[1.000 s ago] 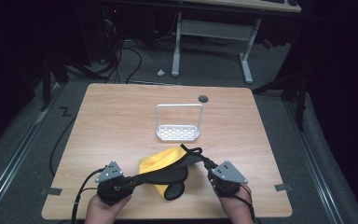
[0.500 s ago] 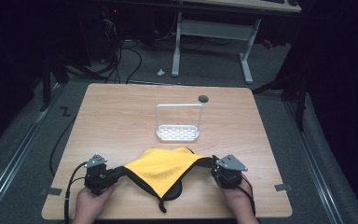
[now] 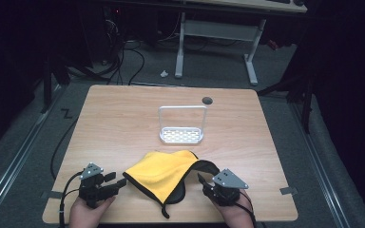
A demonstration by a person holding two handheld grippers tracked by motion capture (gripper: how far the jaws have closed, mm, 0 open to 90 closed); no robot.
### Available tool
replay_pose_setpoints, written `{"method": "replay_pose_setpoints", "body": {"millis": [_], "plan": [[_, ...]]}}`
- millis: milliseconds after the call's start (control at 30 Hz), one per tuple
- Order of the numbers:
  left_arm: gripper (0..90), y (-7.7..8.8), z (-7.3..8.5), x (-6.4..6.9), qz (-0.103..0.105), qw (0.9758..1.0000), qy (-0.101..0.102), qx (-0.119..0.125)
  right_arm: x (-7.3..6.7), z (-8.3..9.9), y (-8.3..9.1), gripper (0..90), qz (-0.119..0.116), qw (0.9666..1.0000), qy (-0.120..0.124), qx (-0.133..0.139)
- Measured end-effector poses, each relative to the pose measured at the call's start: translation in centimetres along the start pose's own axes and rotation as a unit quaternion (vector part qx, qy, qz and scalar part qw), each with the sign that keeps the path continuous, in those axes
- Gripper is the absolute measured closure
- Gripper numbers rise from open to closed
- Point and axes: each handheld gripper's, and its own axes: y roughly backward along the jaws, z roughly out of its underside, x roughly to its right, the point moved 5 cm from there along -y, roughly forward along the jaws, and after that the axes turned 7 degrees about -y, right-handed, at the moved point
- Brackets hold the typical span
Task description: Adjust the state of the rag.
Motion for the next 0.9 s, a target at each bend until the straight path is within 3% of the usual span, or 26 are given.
{"method": "replay_pose_setpoints", "body": {"millis": [100,133,167,200,267,300,400,467,500,533,567,633,700,733,867,900], "plan": [[44.0,0.5,-0.7,0.9,0.005,0.9997,-0.015,0.020,-1.3,0.4,-0.3,66.5,-0.026,0.9996,0.007,-0.013],[44.2,0.5,-0.9,1.5,0.008,0.9992,-0.029,0.027,-2.2,0.9,-0.9,81.6,-0.045,0.9984,0.019,-0.030],[44.2,0.2,-1.2,2.4,0.027,0.9985,-0.039,0.028,-2.6,1.0,-1.1,85.8,-0.052,0.9977,0.024,-0.035],[43.6,0.2,-1.2,2.4,0.027,0.9985,-0.039,0.028,-3.0,1.1,-1.4,89.2,-0.062,0.9969,0.024,-0.043],[42.5,-0.7,-1.6,3.7,0.053,0.9966,-0.050,0.039,-3.5,1.3,-1.8,90.0,-0.075,0.9956,0.023,-0.051],[39.6,-1.3,-1.8,4.6,0.062,0.9951,-0.066,0.039,-4.1,1.5,-2.3,90.0,-0.085,0.9942,0.026,-0.061],[33.0,-2.9,-2.5,6.4,0.085,0.9908,-0.098,0.038,-5.9,2.2,-3.6,90.0,-0.099,0.9901,0.051,-0.086],[30.4,-4.3,-2.4,7.9,0.090,0.9857,-0.141,0.017,-6.9,2.7,-4.7,90.0,-0.102,0.9863,0.065,-0.112],[30.3,-5.6,-1.7,8.7,0.077,0.9815,-0.174,-0.013,-6.9,3.0,-4.9,90.0,-0.100,0.9852,0.073,-0.119],[32.2,-6.3,-1.1,8.8,0.068,0.9796,-0.186,-0.037,-7.0,3.4,-5.1,90.0,-0.098,0.9834,0.078,-0.131],[37.7,-6.8,-0.5,8.8,0.063,0.9777,-0.192,-0.058,-6.9,3.4,-5.1,90.0,-0.100,0.9841,0.077,-0.125],[46.9,-7.1,-0.2,8.8,0.071,0.9780,-0.186,-0.064,-6.8,3.4,-5.0,90.0,-0.102,0.9836,0.074,-0.130],[73.7,-6.7,-0.4,8.0,0.077,0.9837,-0.153,-0.055,-6.6,3.5,-4.9,90.0,-0.099,0.9837,0.076,-0.129],[80.4,-6.5,-0.5,7.6,0.081,0.9848,-0.146,-0.050,-6.5,3.5,-4.8,90.0,-0.098,0.9834,0.077,-0.132],[85.1,-5.0,-1.1,5.6,0.069,0.9909,-0.113,-0.024,-5.7,3.7,-4.3,90.0,-0.090,0.9837,0.078,-0.134],[85.1,-5.0,-1.1,5.6,0.069,0.9909,-0.113,-0.024,-5.7,3.7,-4.3,90.0,-0.090,0.9837,0.078,-0.134]]}}
